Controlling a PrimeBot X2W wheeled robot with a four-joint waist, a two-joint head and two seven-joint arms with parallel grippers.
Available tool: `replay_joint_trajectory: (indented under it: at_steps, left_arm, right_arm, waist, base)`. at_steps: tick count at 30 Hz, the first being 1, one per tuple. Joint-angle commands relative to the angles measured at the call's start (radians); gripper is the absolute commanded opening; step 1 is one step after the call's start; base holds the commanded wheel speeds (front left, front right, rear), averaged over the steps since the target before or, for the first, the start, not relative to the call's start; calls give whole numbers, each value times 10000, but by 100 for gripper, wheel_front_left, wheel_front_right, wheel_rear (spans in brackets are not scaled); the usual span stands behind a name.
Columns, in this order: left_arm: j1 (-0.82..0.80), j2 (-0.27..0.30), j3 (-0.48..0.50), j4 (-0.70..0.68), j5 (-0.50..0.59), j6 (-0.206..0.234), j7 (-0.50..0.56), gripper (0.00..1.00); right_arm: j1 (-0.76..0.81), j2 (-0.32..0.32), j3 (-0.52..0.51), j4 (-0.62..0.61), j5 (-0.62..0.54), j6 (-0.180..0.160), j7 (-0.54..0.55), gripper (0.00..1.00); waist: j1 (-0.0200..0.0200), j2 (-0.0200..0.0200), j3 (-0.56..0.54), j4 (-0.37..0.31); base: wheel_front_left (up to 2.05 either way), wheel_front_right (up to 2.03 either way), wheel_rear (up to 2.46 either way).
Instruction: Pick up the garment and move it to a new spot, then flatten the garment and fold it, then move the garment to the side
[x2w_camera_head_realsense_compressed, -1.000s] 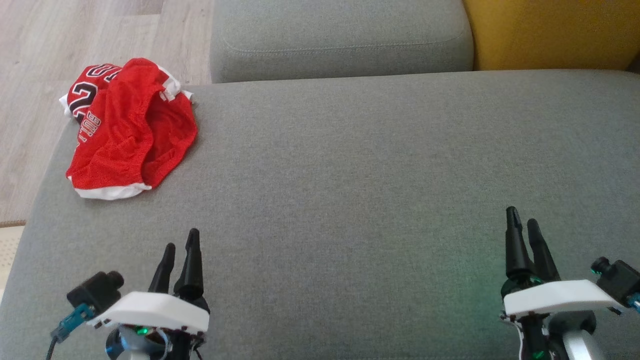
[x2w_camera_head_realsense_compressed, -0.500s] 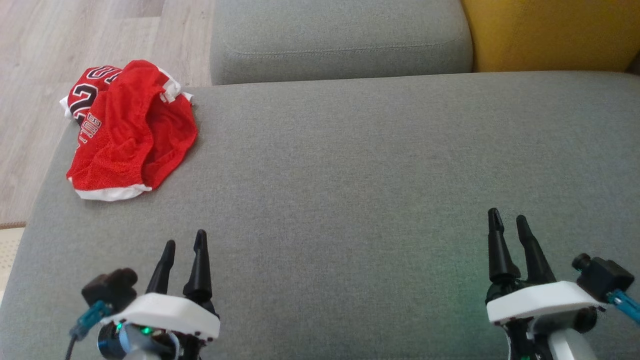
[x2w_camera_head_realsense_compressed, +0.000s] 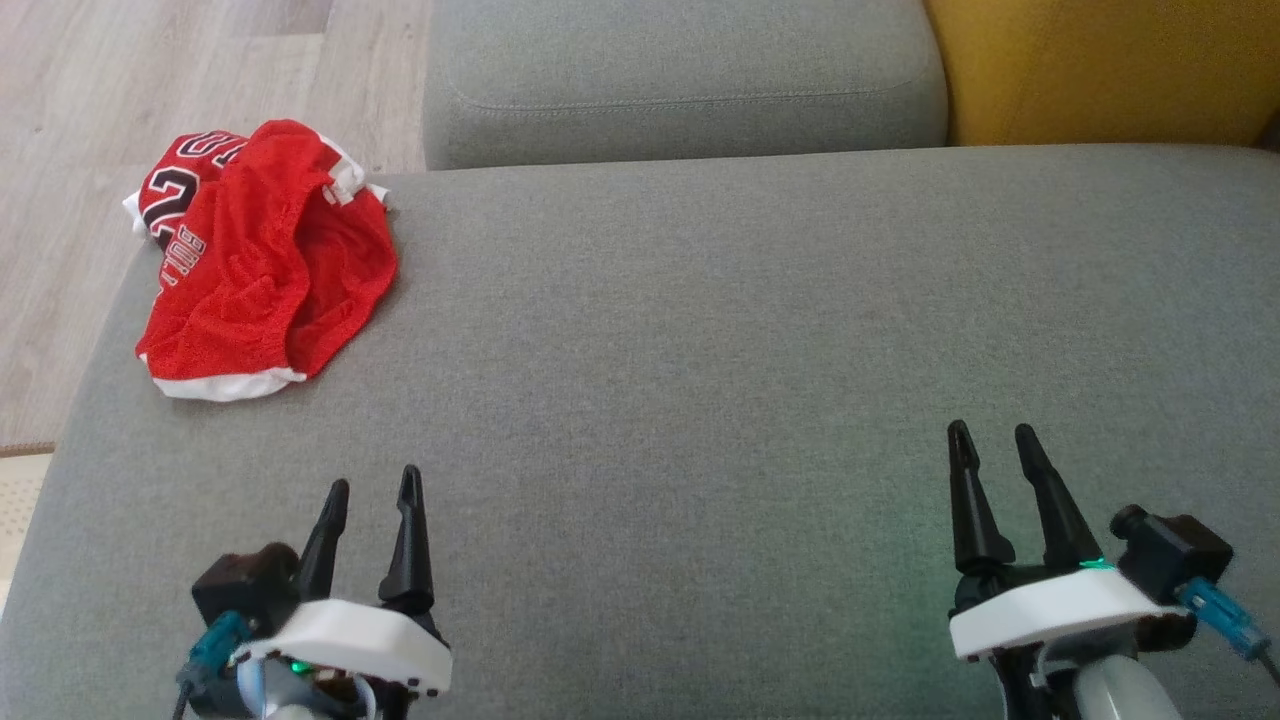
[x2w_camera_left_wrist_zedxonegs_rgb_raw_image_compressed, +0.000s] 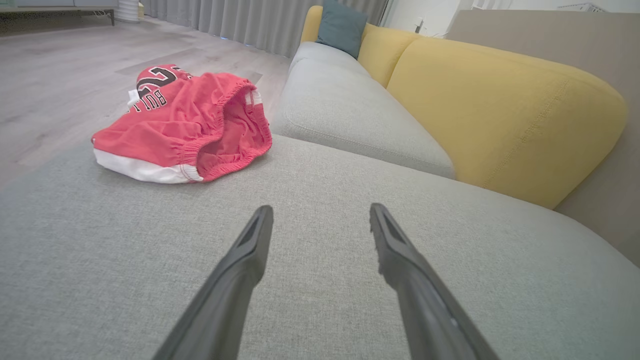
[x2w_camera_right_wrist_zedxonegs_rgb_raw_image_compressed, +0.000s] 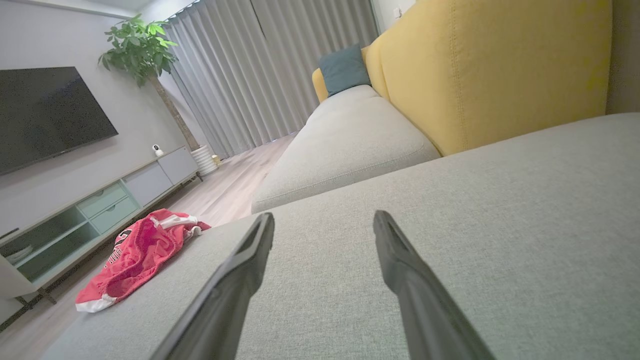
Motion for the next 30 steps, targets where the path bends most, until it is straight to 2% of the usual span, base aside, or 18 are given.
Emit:
replay_joint_trajectory:
  at_steps: [1, 25, 30]
  left_arm:
    - [-262, 118, 151, -437, 334, 63, -136, 100]
    - [-112, 39, 43, -531, 2883, 337, -808, 100]
    - [-111, 13, 112, -442, 3033, 344, -860, 100]
  right_arm:
    - [-293, -77, 262, -354, -335, -8, -199, 100]
    - [-424, -95, 329, -247, -3122, -9, -877, 100]
    - [-469, -96, 234, -186, -3198, -9, -929, 100]
  waist:
    - [0, 0, 1, 1]
    - [0, 0, 16, 0]
    - [0, 0, 32, -7]
  base:
    - [0, 0, 0]
    - [0, 0, 0]
    - [0, 0, 0]
